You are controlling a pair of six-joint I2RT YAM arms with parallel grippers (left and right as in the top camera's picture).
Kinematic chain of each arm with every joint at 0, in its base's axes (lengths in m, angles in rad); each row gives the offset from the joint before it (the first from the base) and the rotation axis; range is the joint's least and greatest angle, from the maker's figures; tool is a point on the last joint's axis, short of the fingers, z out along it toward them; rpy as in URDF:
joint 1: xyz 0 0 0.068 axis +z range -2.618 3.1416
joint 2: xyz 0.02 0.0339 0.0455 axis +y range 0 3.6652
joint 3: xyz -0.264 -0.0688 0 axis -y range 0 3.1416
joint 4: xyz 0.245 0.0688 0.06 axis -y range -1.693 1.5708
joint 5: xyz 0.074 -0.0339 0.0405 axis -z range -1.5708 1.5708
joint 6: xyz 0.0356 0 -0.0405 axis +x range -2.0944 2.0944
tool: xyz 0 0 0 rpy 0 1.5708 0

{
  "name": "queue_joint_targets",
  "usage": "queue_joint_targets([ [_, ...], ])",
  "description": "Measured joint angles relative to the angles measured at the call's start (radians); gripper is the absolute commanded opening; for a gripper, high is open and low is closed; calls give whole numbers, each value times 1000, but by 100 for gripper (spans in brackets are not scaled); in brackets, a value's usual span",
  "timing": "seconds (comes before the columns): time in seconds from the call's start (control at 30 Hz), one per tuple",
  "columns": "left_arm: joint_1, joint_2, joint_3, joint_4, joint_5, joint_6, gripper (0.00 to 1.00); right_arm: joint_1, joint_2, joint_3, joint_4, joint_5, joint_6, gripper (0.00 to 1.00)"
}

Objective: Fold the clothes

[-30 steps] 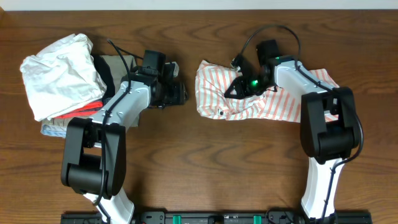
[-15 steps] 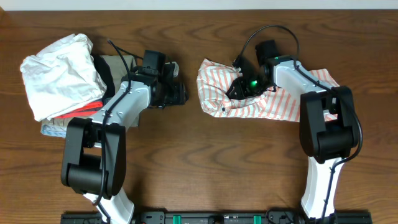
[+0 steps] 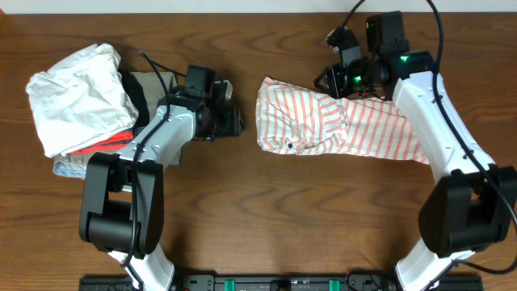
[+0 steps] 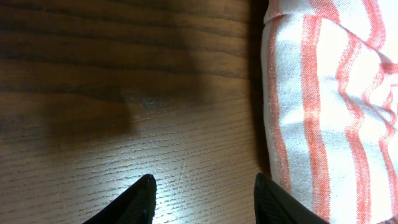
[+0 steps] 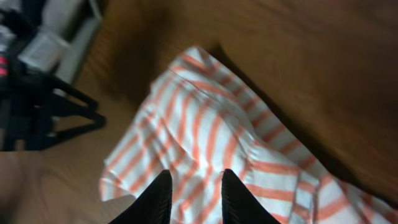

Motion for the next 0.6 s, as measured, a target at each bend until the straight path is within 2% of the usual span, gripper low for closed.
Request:
queue_joint_targets([
  [0.4,0,0,0,0,0,0,51,-1,253,-45,-26,43,0,21],
  [0.6,0,0,0,0,0,0,51,-4,274,-42,-44,51,1,29],
])
